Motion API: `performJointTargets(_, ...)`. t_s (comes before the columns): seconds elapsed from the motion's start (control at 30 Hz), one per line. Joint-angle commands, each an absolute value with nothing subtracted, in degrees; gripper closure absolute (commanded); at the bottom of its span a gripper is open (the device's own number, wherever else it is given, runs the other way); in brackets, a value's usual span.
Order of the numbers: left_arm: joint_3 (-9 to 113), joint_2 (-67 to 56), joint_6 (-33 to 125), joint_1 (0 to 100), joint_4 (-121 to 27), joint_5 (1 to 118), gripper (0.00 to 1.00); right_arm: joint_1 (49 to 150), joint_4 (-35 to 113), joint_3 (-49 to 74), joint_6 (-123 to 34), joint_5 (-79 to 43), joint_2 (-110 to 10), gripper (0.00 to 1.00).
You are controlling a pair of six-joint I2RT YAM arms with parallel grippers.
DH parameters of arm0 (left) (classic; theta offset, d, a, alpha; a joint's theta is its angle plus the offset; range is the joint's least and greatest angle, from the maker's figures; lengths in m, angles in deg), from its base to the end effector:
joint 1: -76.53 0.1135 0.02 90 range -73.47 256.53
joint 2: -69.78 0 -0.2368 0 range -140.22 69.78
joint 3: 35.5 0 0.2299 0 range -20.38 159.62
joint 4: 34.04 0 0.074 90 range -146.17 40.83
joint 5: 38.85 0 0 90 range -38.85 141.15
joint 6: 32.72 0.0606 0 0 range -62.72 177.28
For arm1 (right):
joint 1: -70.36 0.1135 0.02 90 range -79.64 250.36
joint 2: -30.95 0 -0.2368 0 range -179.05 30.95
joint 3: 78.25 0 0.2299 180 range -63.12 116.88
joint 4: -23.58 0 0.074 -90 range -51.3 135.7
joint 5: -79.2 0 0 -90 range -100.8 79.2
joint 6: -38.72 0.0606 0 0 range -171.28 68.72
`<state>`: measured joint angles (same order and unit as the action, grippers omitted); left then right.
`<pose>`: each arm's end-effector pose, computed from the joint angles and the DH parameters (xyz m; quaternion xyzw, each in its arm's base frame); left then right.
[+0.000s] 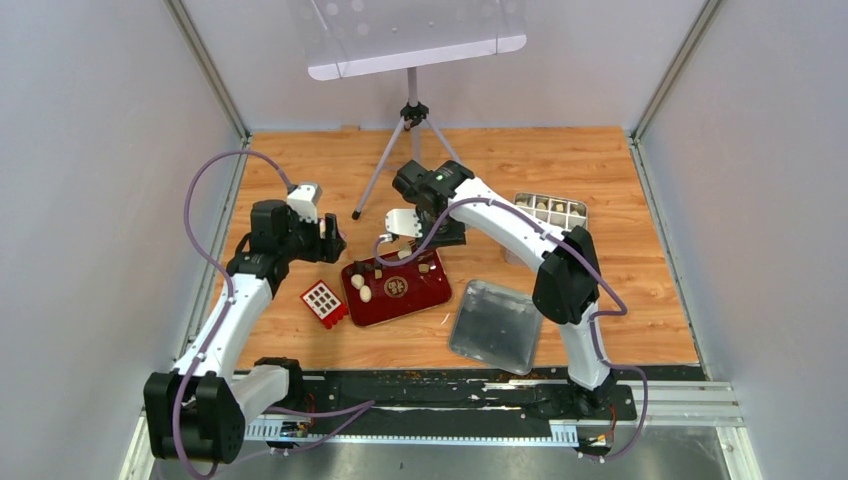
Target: Pack the chocolate
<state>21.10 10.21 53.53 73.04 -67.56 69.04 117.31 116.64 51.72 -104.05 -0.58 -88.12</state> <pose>0.2339 -0.0329 0.2275 0.0680 0.8822 -0.1666 0.4350 0.2666 0.2696 0.2316 -0.7557 0.6452 -0.0922 0.0635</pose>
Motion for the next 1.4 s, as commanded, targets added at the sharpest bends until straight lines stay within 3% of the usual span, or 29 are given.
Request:
performJointTargets(0.0,20.37,11.43,53.06,73.91,-65.72,69.03,0.2,117.54,113.71,54.55,-105.26,2.12,-88.0,0.59)
performJointTargets(0.77,20.41,10.28,52.47,74.22,-65.12,69.52,0.2,120.38,113.25,50.33,-107.05,2.44,-89.41,0.58)
performJointTargets(1.07,20.48,9.47,51.89,74.16,-64.72,69.9,0.2,120.3,114.58,54.24,-106.08,2.83,-88.03,0.76)
performJointTargets(1.37,21.36,7.94,51.74,74.17,-64.9,70.32,0.21,114.62,117.43,52.22,-102.7,-0.03,-77.16,0.8)
